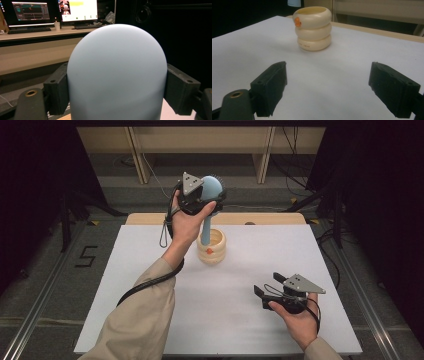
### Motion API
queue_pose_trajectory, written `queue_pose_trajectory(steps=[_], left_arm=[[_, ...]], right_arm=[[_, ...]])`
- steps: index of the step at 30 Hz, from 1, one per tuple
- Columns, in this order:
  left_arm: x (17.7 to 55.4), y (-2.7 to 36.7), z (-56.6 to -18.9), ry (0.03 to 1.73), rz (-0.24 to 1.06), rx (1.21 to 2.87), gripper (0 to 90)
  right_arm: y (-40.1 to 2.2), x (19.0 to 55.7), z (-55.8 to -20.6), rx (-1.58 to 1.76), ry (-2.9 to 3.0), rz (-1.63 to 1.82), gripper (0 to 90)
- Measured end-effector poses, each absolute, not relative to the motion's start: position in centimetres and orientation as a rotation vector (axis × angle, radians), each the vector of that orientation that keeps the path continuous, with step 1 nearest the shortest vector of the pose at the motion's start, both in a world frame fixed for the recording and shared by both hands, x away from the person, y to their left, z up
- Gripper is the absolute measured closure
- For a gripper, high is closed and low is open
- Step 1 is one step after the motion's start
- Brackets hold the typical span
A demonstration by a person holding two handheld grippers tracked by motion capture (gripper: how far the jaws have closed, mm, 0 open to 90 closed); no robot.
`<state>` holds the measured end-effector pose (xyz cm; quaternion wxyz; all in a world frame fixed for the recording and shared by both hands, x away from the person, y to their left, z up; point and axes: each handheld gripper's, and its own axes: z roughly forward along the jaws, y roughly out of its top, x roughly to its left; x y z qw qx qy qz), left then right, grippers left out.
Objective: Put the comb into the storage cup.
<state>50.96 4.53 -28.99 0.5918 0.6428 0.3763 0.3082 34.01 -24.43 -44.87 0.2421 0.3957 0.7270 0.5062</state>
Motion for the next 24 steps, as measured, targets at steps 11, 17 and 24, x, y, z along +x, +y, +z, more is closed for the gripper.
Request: queue_pose_trajectory(steps=[11,17,24], left_arm=[[51.4,3.7,-28.8,0.862,0.717,1.506,19.7],[51.7,3.6,-29.2,0.866,0.711,1.515,19.7],[52.1,3.6,-29.1,0.865,0.714,1.520,19.7]], right_arm=[[-24.5,34.0,-44.9,1.082,1.988,1.390,15.9],[-24.4,33.9,-44.9,1.079,1.990,1.393,15.9],[-24.3,33.9,-45.0,1.078,1.996,1.395,15.9]])
